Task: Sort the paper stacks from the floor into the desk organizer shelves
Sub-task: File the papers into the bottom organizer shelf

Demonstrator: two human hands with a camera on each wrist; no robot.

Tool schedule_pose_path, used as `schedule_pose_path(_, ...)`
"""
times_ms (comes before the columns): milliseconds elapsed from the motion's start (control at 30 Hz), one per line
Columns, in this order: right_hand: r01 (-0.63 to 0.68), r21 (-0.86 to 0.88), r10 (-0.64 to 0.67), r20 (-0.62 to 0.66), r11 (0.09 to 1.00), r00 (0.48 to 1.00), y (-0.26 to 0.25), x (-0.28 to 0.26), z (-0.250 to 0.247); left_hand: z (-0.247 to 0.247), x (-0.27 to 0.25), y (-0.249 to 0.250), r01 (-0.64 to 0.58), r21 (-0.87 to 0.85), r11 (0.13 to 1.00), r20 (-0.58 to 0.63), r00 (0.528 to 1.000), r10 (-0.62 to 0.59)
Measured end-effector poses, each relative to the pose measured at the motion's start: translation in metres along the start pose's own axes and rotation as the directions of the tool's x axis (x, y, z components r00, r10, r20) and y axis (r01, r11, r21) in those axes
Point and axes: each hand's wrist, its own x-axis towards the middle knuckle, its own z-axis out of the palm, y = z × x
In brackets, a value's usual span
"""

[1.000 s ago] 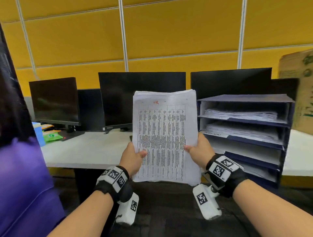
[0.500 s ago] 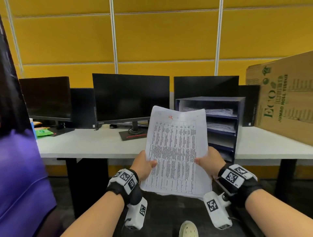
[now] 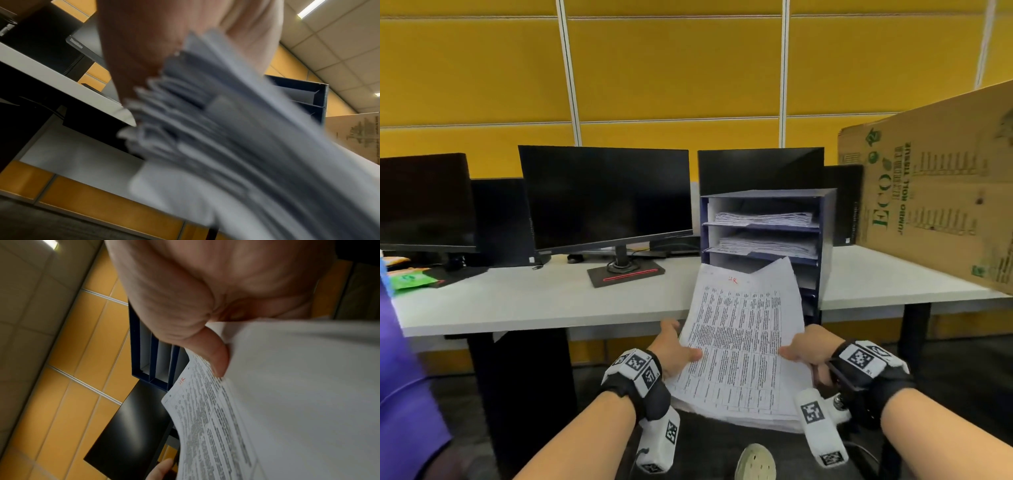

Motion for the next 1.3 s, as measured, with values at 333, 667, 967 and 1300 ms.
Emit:
schedule_pose_path(333, -0.166, 0.396, 0.070, 0.245, 0.903, 0.967, -0.021, 0.009, -0.005, -0.057, 0.021, 0.026, -0.162, 0.349, 0.923, 0.072, 0.987, 0.146)
schedule_pose_path(667, -0.238, 0.572, 0.089, 0.275, 0.785, 0.957, -0.054, 0.005, -0.014, -0.080, 0.061, 0.061, -0.224, 0.184, 0.957, 0.197, 0.962, 0.187)
schedule_pose_path(967, -0.199, 0.546, 0.148, 0.136, 0.814, 0.980, -0.057, 0.044, -0.011, -0.067, 0.101, 0.071, -0.191, 0.138, 0.972, 0.163, 0.972, 0.168)
schedule_pose_path(1300, -0.280, 0.511, 0.125, 0.317, 0.813, 0.940, -0.034, 0.058, -0.019, -0.047, 0.152, 0.083, -0.144, 0.071, 0.987, 0.075, 0.988, 0.139)
